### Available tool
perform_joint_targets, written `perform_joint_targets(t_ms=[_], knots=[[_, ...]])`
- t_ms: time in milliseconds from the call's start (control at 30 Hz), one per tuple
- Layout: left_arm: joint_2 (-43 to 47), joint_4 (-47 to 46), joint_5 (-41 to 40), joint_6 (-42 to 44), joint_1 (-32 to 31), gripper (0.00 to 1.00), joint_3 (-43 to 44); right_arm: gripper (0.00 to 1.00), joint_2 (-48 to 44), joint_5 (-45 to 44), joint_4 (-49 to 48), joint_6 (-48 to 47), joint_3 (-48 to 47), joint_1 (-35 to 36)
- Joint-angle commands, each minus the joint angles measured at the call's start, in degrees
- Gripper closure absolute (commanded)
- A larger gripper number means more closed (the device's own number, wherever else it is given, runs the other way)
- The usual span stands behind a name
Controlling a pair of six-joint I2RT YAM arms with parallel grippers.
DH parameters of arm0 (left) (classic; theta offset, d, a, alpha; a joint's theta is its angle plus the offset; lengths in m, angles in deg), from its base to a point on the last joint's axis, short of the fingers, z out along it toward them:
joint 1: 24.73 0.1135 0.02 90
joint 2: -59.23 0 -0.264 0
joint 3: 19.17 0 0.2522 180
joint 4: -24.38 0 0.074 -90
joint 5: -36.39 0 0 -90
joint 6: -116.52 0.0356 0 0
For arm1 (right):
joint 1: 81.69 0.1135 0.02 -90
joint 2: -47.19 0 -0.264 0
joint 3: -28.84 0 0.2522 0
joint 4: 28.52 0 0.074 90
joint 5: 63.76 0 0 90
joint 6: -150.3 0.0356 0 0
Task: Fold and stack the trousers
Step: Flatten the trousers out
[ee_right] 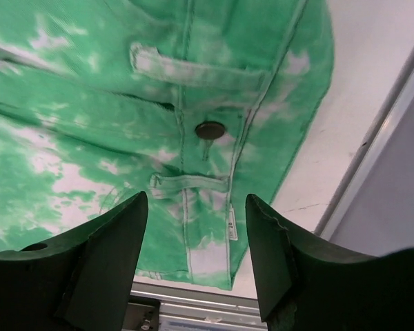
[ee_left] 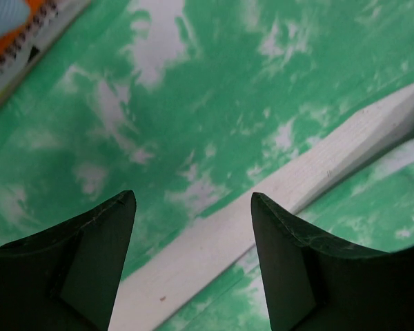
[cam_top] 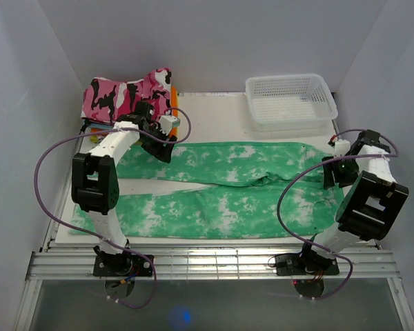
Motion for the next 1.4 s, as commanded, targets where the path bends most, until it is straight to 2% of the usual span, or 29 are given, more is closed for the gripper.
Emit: perform_joint_targets(t_ms=[0, 167, 300, 467, 533, 667, 733, 767, 867, 900, 967, 1033, 1233, 1333, 1367], knots=[[-4.5, -2.3, -2.3, -2.1, -1.9, 0.22, 4.4, 0.36, -1.7, -5.3, -4.5, -0.1, 6.2, -1.0], [-8.8, -3.7, -7.3, -4.2, -1.9, 0.26, 4.0, 0.36, -0.3, -12.5, -10.3, -4.1, 12.1, -1.7], [-6.7, -4.8, -12.0, -3.9, -1.3, 0.27, -2.1, 0.37, 1.8, -15.5, -12.3, -7.7, 12.0, -3.9], [-0.9, -4.3, -15.3, -0.3, 3.1, 0.28, -13.3, 0.37, 1.2, -15.5, -11.1, -13.7, 11.1, -6.5], [0.6, -4.1, -16.2, 1.0, 5.3, 0.29, -17.1, 0.38, -1.0, -12.1, -6.5, -16.8, 10.4, -6.6], [3.0, -4.1, -17.9, 3.8, 8.2, 0.27, -19.9, 0.37, -5.2, 4.2, 6.3, -19.0, 4.9, -5.3], [3.4, -4.1, -17.9, 4.2, 8.7, 0.25, -19.3, 0.36, -6.0, 9.5, 11.6, -18.2, 1.3, -4.7], [3.4, -4.0, -17.2, 4.2, 8.7, 0.24, -17.6, 0.36, -6.0, 13.4, 12.2, -15.1, -3.0, -4.5], [2.5, -2.5, -14.6, 3.1, 8.7, 0.21, -11.6, 0.36, -3.8, 18.0, 11.1, -7.9, -11.7, -4.3], [2.2, -1.0, -12.1, 2.8, 8.7, 0.2, -9.9, 0.36, -3.1, 18.7, 9.9, -2.6, -13.4, -4.3], [1.7, 0.1, -9.4, 2.1, 8.7, 0.2, -6.7, 0.37, -0.9, 19.7, 4.9, 2.3, -16.6, -4.2], [1.6, 1.3, -6.3, 2.0, 8.5, 0.19, -3.4, 0.37, 0.9, 18.4, -0.2, 10.4, -17.3, -3.8], [1.7, 5.8, -4.6, 1.3, 6.7, 0.19, 0.6, 0.36, 13.3, 16.1, -10.3, 20.2, -20.7, -1.8], [3.1, 7.4, -4.7, 1.3, 6.2, 0.19, 1.2, 0.3, 17.7, 15.1, -12.0, 22.0, -20.8, -1.2], [3.4, 8.0, -5.1, 1.4, 6.2, 0.19, 1.6, 0.24, 18.4, 14.6, -12.8, 22.7, -20.4, -1.0]])
